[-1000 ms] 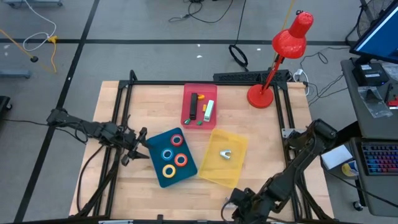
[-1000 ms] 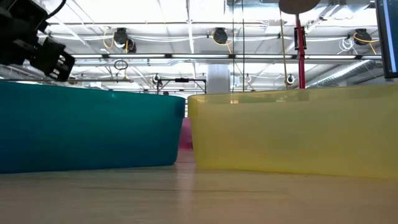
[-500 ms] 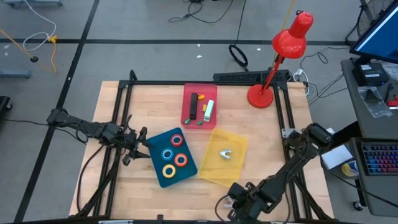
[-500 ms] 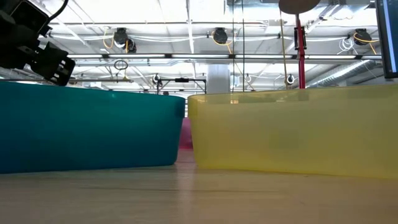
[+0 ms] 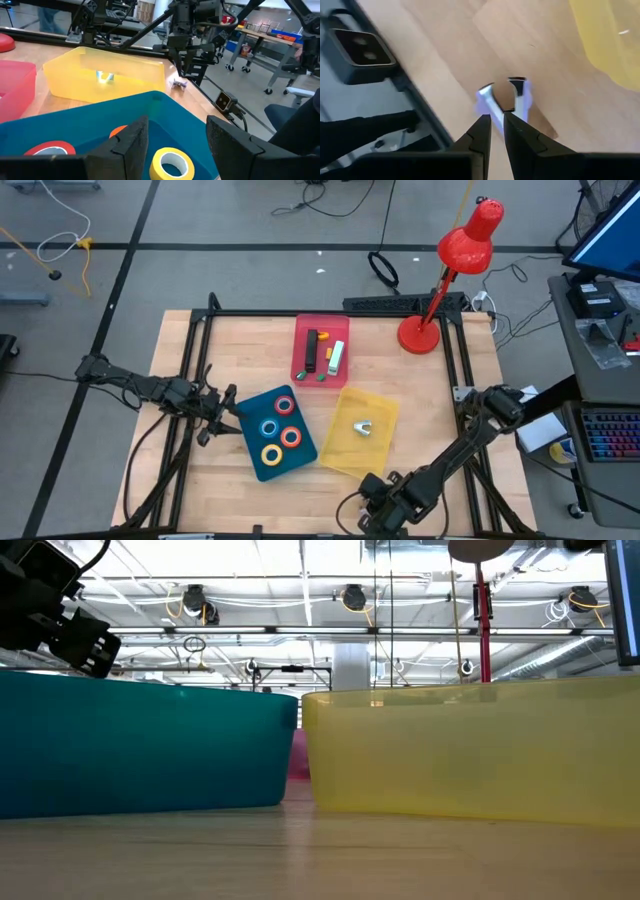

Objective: Pick and place Stapler, Stapler remover, tape
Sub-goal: Put the violet staple remover into the yellow bin

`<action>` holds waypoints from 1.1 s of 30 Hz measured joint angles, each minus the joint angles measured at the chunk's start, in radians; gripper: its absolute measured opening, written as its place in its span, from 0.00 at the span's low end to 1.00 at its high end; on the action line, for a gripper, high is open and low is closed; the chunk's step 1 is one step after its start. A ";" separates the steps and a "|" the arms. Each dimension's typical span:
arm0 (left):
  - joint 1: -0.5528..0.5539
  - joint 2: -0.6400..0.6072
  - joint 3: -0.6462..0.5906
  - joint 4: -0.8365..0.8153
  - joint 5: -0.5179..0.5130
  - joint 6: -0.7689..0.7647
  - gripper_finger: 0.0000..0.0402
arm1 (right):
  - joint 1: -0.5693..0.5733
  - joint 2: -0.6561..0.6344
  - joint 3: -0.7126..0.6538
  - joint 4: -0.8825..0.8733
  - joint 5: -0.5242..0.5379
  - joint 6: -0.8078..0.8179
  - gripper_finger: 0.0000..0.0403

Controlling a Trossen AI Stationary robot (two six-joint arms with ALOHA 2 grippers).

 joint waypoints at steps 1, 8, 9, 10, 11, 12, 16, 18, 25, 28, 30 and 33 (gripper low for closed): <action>0.000 0.000 0.000 0.000 0.000 -0.002 0.49 | 0.000 0.005 0.000 0.000 0.000 0.001 0.11; 0.000 0.000 0.001 0.001 0.000 -0.012 0.49 | -0.003 0.038 0.000 0.008 0.002 -0.001 0.11; 0.000 0.000 0.001 0.001 0.000 -0.014 0.49 | -0.004 0.041 0.000 0.006 0.001 -0.001 0.11; 0.000 0.000 0.001 0.001 0.000 -0.014 0.49 | -0.004 0.041 0.000 0.004 0.001 -0.001 0.11; 0.000 0.000 0.001 0.001 0.000 -0.014 0.49 | -0.004 0.041 0.000 0.003 0.001 -0.007 0.11; 0.000 0.000 0.001 0.001 0.000 -0.014 0.49 | -0.005 0.040 -0.004 0.011 0.004 -0.018 0.11; 0.000 0.000 0.001 0.002 0.000 -0.014 0.49 | -0.008 0.040 -0.030 0.064 0.005 -0.027 0.11; 0.000 0.000 0.001 0.002 0.000 -0.014 0.49 | -0.008 0.040 -0.047 0.105 0.005 -0.026 0.11; 0.000 0.000 0.001 0.002 0.001 -0.025 0.49 | -0.008 0.037 -0.139 0.316 0.000 -0.024 0.11; 0.000 0.000 0.001 0.002 0.001 -0.030 0.49 | -0.008 0.036 -0.171 0.384 0.001 -0.024 0.11; 0.000 0.000 0.001 0.002 0.001 -0.031 0.49 | -0.008 0.035 -0.191 0.422 0.002 -0.023 0.11; 0.000 0.000 0.001 0.002 0.001 -0.032 0.49 | -0.009 0.035 -0.210 0.467 0.001 -0.014 0.11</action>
